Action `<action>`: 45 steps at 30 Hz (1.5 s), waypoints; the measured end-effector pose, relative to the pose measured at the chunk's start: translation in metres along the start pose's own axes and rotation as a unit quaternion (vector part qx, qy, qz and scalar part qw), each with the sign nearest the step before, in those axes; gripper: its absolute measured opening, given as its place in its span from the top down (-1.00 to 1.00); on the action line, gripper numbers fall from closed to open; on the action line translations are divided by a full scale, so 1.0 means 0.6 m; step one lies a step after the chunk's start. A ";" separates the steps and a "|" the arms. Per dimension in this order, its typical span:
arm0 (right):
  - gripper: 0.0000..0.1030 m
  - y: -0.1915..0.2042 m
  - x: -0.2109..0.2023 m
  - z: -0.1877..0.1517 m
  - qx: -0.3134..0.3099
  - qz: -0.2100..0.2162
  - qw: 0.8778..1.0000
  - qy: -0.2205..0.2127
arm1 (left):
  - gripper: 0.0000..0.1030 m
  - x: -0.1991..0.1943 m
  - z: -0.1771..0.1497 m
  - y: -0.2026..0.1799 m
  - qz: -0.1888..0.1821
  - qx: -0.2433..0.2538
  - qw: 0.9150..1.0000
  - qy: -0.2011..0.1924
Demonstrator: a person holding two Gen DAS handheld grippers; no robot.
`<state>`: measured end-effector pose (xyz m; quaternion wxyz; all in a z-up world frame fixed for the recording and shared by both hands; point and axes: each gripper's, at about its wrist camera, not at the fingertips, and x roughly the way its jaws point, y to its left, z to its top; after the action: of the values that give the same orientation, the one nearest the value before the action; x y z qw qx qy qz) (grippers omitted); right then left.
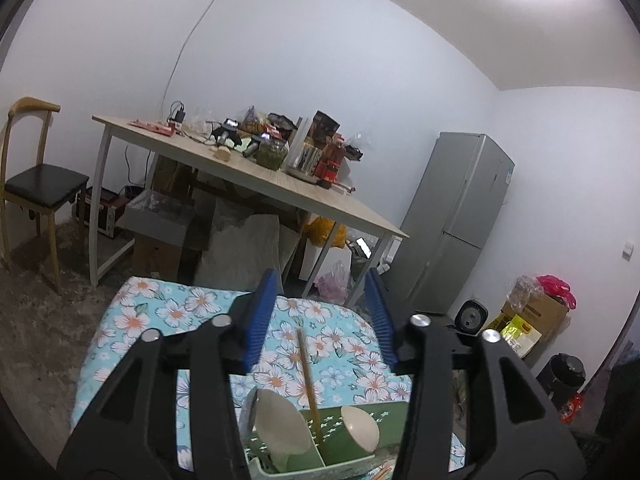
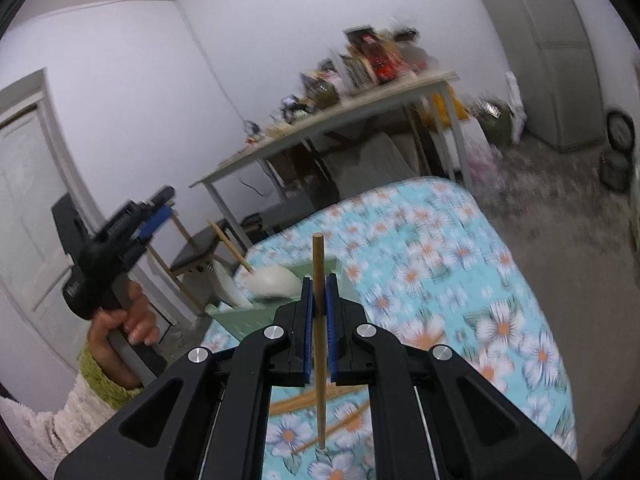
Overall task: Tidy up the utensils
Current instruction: 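Lower the right tool's chopstick into the green holder and open the right tool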
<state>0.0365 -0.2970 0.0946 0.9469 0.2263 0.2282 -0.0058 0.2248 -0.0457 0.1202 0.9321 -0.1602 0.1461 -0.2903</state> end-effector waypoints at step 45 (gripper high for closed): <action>0.54 0.271 0.221 0.048 -0.358 0.002 0.933 0.021 | -0.37 -0.174 -0.140 0.126 0.076 0.023 0.989 0.128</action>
<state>0.1860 -0.1511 0.1289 0.9602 -0.1276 0.2343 0.0833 0.1490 0.0568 0.0338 0.9285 -0.0884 0.2690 -0.2403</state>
